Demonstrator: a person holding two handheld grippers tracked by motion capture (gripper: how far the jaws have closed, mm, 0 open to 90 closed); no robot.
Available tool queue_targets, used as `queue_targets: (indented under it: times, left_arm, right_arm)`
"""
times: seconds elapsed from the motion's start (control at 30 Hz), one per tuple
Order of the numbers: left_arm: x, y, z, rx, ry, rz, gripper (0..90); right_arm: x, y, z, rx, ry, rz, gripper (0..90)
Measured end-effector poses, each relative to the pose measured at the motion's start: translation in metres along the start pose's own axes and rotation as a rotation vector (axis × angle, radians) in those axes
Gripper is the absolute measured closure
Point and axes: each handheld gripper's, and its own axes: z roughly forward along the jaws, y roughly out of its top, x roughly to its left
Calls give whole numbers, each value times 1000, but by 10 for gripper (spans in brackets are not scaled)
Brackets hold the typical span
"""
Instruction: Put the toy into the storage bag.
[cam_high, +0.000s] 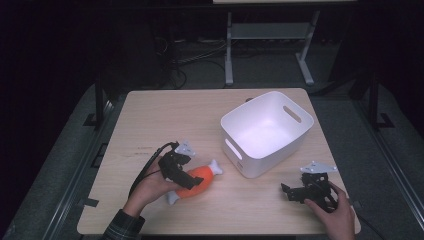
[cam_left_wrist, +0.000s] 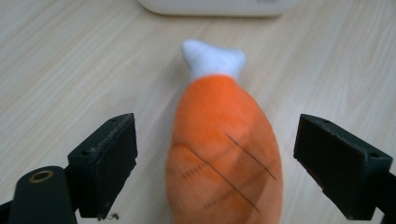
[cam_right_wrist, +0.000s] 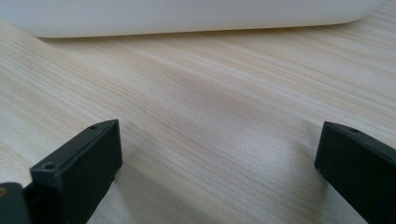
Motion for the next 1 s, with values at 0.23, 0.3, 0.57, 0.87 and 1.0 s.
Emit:
queue_targets:
  times: [0.23,0.3,0.57,0.87,1.0]
  left_arm:
    - [-7,-6,3,7,13,11,127]
    - [-9,-7,7,19,20,27,127]
    - [-13,-9,18,59,47,65,127]
    - [-13,-12,32,100,49,86,126]
    - [-14,-13,37,123,60,103,126]
  right_arm:
    - [0,0,0,0,0,0,2]
    - [0,0,0,0,0,0,2]
    - [0,0,0,0,0,0,2]
    - [0,0,0,0,0,0,2]
    - [0,0,0,0,0,0,2]
